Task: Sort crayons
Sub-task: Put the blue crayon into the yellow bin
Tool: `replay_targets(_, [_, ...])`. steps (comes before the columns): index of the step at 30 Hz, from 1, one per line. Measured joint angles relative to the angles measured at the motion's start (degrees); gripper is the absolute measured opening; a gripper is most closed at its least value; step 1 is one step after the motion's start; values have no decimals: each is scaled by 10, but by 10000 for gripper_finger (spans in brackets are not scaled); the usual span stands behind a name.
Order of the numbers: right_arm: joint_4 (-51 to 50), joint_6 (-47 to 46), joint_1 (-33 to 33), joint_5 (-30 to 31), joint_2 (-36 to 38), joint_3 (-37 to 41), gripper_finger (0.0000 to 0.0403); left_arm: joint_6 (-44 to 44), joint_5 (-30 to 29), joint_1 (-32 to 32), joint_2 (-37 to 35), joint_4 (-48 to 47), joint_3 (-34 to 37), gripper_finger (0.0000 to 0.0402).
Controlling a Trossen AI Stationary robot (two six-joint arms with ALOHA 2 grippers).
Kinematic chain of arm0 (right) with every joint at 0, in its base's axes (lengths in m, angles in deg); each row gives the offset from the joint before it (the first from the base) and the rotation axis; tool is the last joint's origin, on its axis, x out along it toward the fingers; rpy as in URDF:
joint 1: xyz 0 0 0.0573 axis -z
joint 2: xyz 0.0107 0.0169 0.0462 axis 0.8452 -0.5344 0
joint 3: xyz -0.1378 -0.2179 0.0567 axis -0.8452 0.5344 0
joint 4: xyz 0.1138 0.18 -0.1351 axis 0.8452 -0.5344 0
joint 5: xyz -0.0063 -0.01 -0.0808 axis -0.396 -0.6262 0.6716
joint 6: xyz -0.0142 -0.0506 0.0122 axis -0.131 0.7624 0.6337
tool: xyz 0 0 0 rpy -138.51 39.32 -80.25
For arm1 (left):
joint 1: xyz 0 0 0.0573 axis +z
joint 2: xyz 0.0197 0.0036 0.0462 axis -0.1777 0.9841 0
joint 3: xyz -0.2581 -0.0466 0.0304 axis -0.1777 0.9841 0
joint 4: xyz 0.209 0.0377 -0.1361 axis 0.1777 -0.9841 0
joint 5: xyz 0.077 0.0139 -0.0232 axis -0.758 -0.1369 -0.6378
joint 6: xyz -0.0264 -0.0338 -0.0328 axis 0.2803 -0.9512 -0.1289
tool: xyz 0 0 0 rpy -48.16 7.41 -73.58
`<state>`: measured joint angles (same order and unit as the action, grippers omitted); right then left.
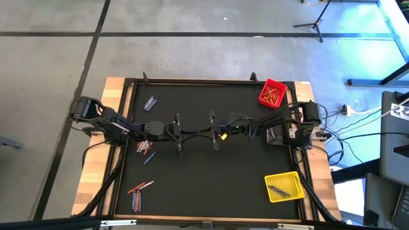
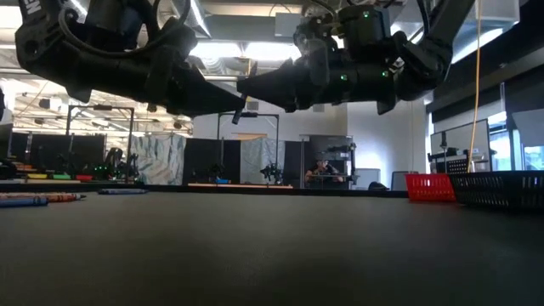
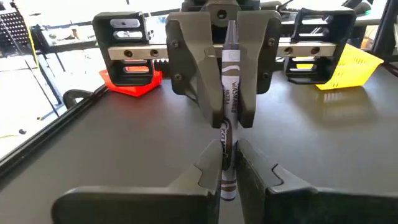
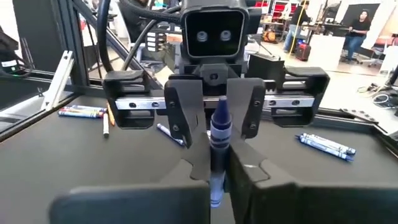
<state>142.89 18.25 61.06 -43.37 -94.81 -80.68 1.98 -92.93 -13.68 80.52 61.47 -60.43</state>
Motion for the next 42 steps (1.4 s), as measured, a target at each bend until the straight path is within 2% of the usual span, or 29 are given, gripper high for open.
replay_targets(3, [-9, 1, 0, -1, 0, 0, 37, 12, 2, 0, 0, -10, 0, 39])
replay_targets(5, [-17, 12, 0, 0, 1, 0, 29, 11, 2, 0, 0, -20, 0, 56])
replay_targets(8, [-83, 28, 0, 31, 30, 0, 13, 10, 1, 0, 0, -34, 0, 84])
replay_targets(12, [-215, 42, 0, 80, 101, 0, 21, 10, -4, 0, 0, -44, 0, 112])
replay_targets(15, [-336, 29, 0, 125, 168, 0, 36, 10, -4, 0, 0, -46, 0, 117])
replay_targets(18, [-474, 24, 0, 178, 244, 0, 33, 10, -4, 0, 0, -50, 0, 118])
replay_targets(22, [-648, -27, 0, 230, 343, 0, 15, 9, -4, 0, 0, -58, 0, 118])
replay_targets(26, [-822, -112, 0, 283, 427, 0, 20, 9, -4, 0, 0, -57, 0, 118])
replay_targets(30, [-971, -226, 0, 293, 491, 0, 33, 9, -4, 0, 0, -57, 0, 118])
replay_targets(34, [-1088, -298, 0, 274, 536, 0, 25, 13, -12, 1, 0, -50, 0, 118])
replay_targets(38, [-1142, -323, 0, 270, 558, 0, 17, 13, -32, 2, 0, -43, 0, 118])
replay_targets(42, [-1158, -324, 0, 240, 562, 0, 25, 13, -32, 2, 0, -39, 0, 118])
